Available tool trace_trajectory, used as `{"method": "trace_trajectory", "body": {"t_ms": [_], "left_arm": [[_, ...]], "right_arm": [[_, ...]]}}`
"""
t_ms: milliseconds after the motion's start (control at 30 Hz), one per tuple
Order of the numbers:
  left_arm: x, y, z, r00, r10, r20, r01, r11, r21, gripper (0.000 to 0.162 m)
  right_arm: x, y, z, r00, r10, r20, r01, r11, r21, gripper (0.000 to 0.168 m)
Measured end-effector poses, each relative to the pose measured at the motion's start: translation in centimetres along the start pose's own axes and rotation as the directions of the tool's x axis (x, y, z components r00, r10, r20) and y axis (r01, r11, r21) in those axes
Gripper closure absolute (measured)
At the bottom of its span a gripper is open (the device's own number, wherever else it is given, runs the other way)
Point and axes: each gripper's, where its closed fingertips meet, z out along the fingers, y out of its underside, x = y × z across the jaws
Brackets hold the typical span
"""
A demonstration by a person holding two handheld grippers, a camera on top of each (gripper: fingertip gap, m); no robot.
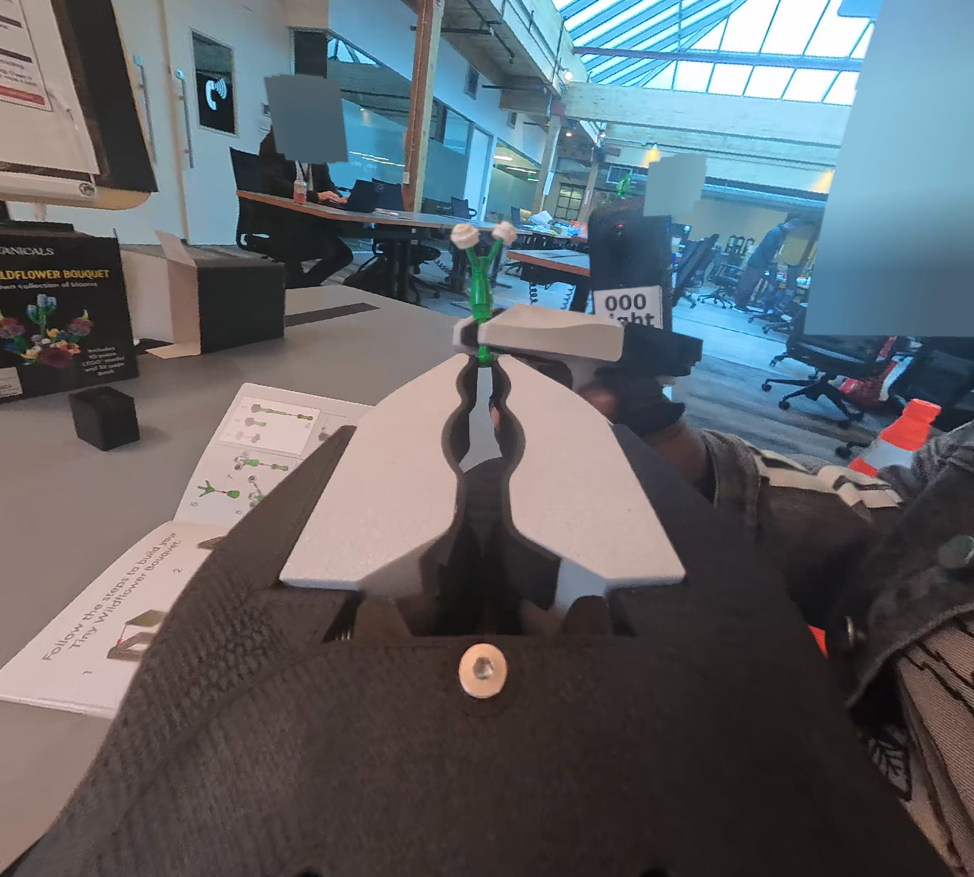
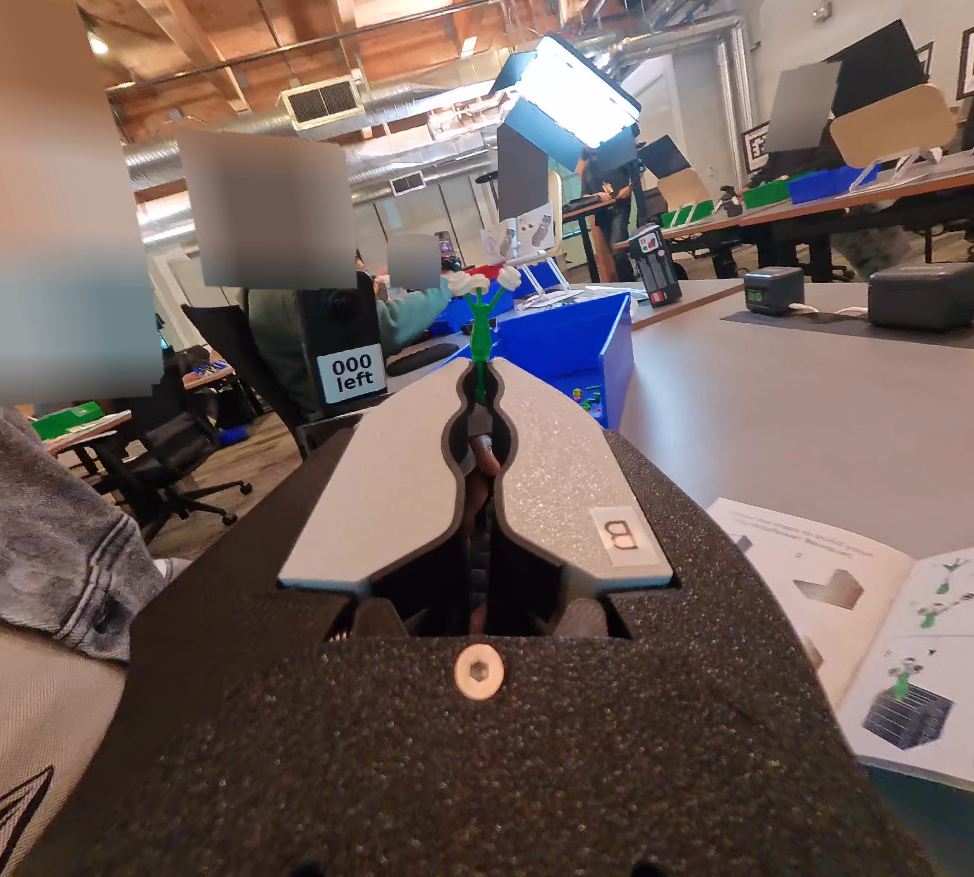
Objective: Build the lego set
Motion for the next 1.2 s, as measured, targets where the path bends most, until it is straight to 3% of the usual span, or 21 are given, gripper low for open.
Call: {"method": "trace_trajectory", "body": {"t_ms": [400,633,900,1067,1200], "left_arm": [[-3.2,1.1,0.0,0.994,-0.105,-0.015,0.105,0.994,0.031,0.155],[-4.7,1.4,-0.8,0.98,-0.196,-0.019,0.197,0.978,0.065,0.142],[-3.8,0.8,-1.5,0.97,-0.215,-0.114,0.228,0.966,0.12,0.134],[-4.1,0.5,-1.9,0.956,-0.26,-0.132,0.279,0.948,0.15,0.132],[-4.1,0.4,-2.0,0.949,-0.278,-0.15,0.3,0.941,0.155,0.128]], "right_arm": [[2.8,0.7,0.7,0.998,0.03,0.048,-0.028,0.998,-0.048,0.166],[4.6,1.5,0.4,0.999,-0.014,0.031,0.016,0.996,-0.09,0.166],[4.6,1.8,-0.3,0.988,-0.038,0.152,0.045,0.998,-0.043,0.166],[5.4,1.2,-0.9,0.992,-0.02,0.126,0.018,1.0,0.022,0.166],[5.8,1.7,-0.7,0.994,-0.008,0.105,0.009,1.0,-0.009,0.166]]}}
